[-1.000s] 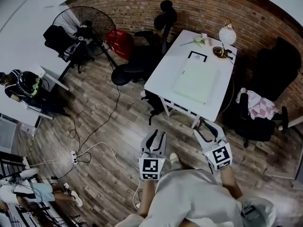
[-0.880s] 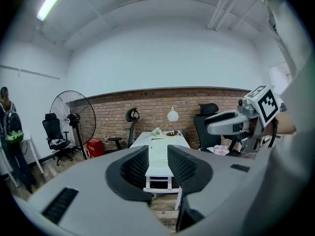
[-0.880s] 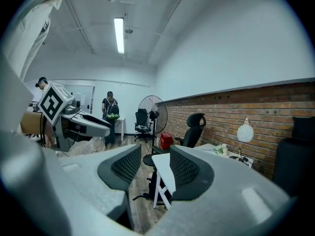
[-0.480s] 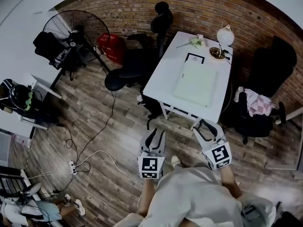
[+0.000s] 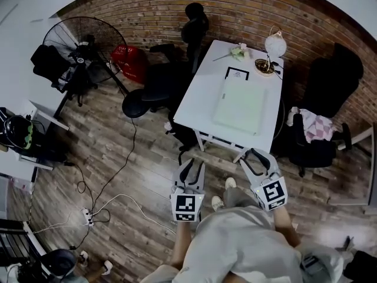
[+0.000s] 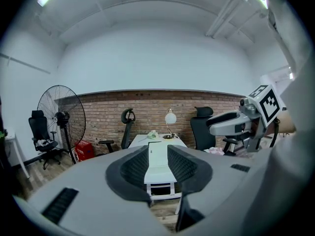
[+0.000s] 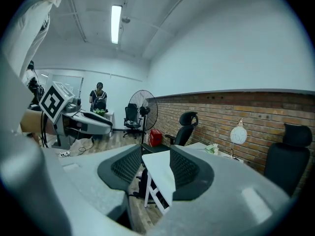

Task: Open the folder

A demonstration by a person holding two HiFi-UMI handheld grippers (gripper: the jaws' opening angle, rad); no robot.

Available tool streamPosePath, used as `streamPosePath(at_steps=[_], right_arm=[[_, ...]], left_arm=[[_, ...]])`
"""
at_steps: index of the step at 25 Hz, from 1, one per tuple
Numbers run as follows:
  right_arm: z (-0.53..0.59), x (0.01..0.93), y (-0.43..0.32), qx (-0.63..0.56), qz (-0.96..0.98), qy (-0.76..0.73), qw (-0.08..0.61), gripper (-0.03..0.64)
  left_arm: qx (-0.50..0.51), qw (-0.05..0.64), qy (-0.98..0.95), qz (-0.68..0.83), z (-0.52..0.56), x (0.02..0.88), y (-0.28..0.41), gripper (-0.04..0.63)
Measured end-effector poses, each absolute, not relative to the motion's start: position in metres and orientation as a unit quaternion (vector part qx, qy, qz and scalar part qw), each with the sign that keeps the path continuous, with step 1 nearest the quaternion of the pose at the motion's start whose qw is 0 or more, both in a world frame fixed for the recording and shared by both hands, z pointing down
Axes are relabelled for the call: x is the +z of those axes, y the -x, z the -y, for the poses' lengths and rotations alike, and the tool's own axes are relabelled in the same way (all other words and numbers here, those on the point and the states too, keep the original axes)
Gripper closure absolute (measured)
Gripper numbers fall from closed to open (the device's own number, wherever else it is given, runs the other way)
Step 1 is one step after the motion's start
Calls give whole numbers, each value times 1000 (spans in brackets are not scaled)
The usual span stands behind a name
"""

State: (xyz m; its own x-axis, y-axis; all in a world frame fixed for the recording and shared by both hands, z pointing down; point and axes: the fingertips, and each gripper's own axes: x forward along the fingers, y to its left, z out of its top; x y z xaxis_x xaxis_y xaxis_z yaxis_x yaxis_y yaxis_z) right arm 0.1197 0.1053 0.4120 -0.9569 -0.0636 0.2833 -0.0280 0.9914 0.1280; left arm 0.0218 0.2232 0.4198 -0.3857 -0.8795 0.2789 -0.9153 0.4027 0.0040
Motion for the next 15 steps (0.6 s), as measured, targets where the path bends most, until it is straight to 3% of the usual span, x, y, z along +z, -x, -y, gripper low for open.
streamPosePath(at_steps=[15], right_arm=[[-81,418,-76,-80,987,-13,137,433]], left_arm=[[77,116,-542,829,-196,421,19,479]])
